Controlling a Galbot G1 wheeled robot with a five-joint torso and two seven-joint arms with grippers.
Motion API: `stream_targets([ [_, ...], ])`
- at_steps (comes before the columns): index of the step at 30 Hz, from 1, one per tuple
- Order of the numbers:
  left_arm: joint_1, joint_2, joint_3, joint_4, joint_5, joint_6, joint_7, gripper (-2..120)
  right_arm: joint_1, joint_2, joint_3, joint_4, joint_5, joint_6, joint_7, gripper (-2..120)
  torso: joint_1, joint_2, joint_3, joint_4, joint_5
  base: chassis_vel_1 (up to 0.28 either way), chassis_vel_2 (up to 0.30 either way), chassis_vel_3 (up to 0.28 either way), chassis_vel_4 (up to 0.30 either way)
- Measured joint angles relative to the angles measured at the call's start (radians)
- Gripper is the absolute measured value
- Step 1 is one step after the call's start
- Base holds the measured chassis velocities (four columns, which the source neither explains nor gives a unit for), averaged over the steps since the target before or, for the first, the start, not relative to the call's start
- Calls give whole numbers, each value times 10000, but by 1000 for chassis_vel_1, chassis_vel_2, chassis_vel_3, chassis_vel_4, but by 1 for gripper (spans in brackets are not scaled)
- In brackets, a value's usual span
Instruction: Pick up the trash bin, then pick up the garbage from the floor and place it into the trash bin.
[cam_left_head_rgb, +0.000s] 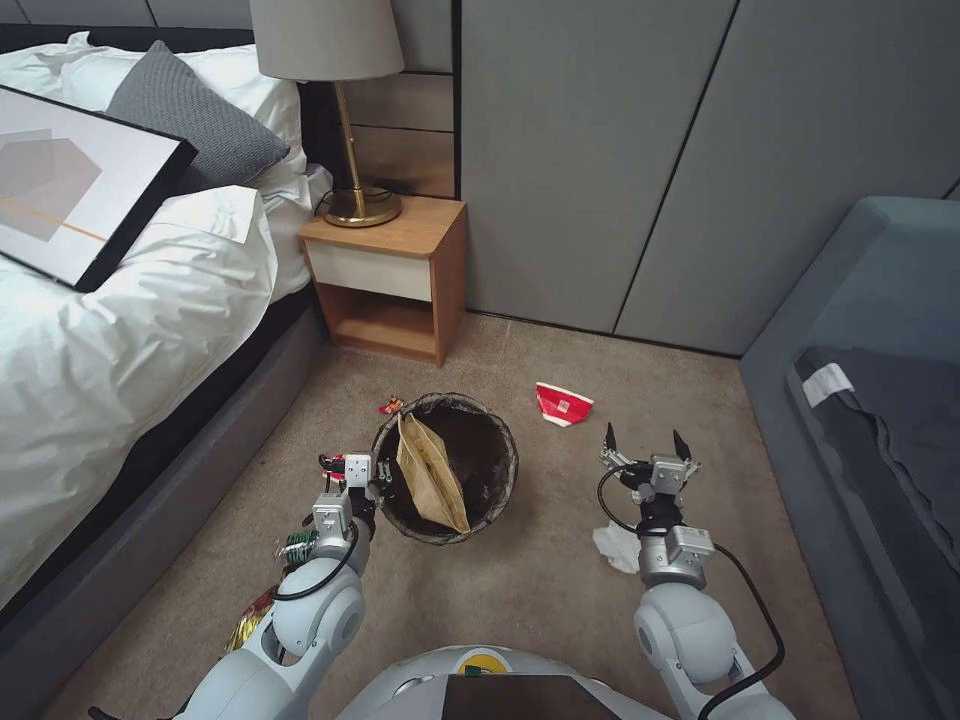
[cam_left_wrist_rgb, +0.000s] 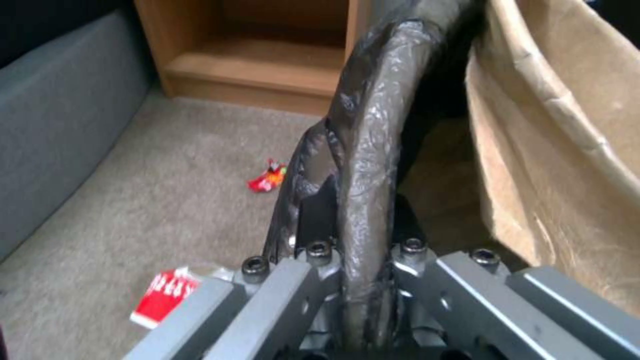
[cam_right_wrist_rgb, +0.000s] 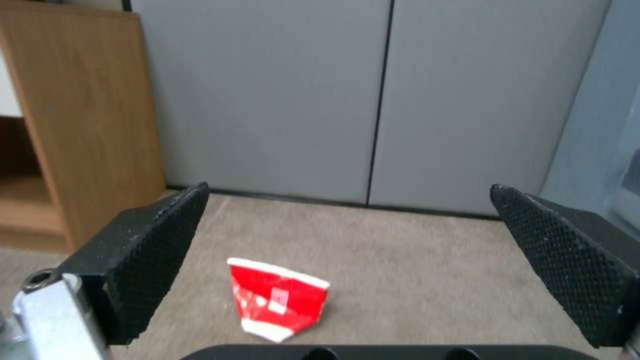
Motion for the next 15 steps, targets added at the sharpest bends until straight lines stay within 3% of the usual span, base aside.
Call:
stream_targets([
  [15,99,72,-67,-94,-31,-53,40,0,-104,64,-20,243,-48,-316,316,100,-4,1,-5,0,-3,1,-3,-12,12],
])
